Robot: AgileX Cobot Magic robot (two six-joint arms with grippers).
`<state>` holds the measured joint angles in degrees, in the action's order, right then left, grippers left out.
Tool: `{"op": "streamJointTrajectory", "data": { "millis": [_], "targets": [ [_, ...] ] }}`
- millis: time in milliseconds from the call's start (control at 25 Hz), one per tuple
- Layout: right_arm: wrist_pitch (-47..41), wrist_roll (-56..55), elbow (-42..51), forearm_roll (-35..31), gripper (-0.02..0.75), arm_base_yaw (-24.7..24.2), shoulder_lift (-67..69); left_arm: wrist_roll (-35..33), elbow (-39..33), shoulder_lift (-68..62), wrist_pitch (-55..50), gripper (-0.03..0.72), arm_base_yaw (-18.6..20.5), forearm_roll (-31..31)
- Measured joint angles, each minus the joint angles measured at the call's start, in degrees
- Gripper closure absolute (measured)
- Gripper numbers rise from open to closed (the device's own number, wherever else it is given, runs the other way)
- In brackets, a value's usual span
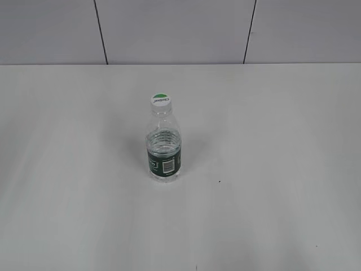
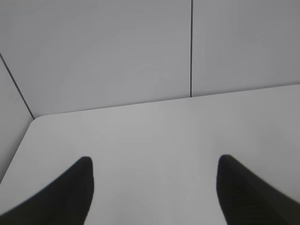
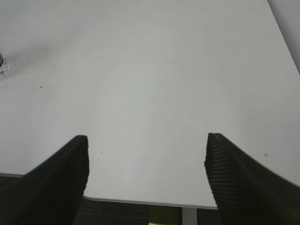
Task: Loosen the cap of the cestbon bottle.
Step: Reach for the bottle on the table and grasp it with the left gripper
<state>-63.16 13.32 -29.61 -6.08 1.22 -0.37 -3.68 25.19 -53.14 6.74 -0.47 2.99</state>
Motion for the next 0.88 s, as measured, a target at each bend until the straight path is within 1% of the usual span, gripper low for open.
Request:
{"op": "streamJointTrajectory", "data": {
  "millis": [120,200,280,360,440,520,600,720,800,880],
  "targets": [
    [0.00,-0.05,0.00,0.00,0.148,0.00,0.00,0.00,0.00,-5.83,5.50,0.193,0.00,0.08],
    [0.00,-0.11,0.00,0.00,0.148,0.00,0.00,1.56,0.00,-10.52,8.72,0.193,0.00,2.16],
    [0.00,-0.11,0.00,0.00,0.148,0.00,0.00,6.99,0.00,-14.69,12.73,0.193,0.00,7.47],
    [0.00,-0.11,0.00,0.00,0.148,0.00,0.00,13.70,0.00,-19.10,18.19,0.193,0.13,15.07],
    [0.00,-0.11,0.00,0.00,0.148,0.00,0.00,20.18,0.00,-23.43,23.87,0.193,0.90,20.90],
    [0.00,-0.15,0.00,0.00,0.148,0.00,0.00,24.56,0.00,-27.88,28.45,0.193,2.12,26.22],
    [0.00,-0.20,0.00,0.00,0.148,0.00,0.00,27.02,0.00,-32.42,33.41,0.204,3.04,30.15],
    [0.00,-0.22,0.00,0.00,0.148,0.00,0.00,28.09,0.59,-37.87,39.58,0.232,3.52,36.20],
    [0.01,-0.22,0.00,0.00,0.148,0.00,0.00,28.27,1.99,-41.08,41.43,0.249,3.51,40.31],
    [0.01,-0.22,0.00,0.00,0.148,0.00,0.00,28.34,3.16,-44.31,43.70,0.256,3.51,42.88]
  ]
}}
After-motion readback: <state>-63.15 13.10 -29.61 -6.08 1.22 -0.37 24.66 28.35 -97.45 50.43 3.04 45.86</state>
